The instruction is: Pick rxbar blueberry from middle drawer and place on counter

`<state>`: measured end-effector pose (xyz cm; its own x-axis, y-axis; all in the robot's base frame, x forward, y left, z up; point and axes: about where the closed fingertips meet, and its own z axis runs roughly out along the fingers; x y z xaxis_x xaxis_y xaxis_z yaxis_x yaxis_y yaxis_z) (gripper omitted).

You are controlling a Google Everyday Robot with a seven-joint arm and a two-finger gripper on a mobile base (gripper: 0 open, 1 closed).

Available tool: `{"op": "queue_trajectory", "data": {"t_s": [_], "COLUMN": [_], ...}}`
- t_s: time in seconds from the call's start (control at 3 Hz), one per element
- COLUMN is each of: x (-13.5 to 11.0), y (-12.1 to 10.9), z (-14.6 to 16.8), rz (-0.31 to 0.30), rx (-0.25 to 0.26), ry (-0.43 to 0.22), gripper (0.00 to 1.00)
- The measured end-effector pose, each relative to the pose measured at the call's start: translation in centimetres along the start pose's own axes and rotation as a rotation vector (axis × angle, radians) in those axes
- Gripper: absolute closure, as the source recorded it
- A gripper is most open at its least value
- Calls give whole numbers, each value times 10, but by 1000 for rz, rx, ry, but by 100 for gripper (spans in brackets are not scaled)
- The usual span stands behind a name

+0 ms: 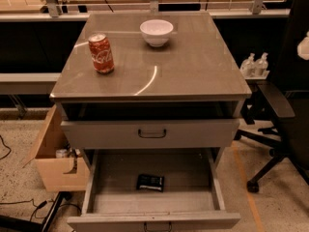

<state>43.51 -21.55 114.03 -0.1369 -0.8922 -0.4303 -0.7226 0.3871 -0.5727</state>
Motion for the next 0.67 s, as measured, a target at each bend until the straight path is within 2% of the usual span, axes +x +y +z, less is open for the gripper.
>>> {"op": "queue_trajectory", "data": {"t_s": [0.33, 0.67], "x": [0, 1], "y": [0, 11], "z": [0, 12], "rz": [0, 1], "rx": [0, 0], "ry": [0, -12], "gripper": [0, 0]}}
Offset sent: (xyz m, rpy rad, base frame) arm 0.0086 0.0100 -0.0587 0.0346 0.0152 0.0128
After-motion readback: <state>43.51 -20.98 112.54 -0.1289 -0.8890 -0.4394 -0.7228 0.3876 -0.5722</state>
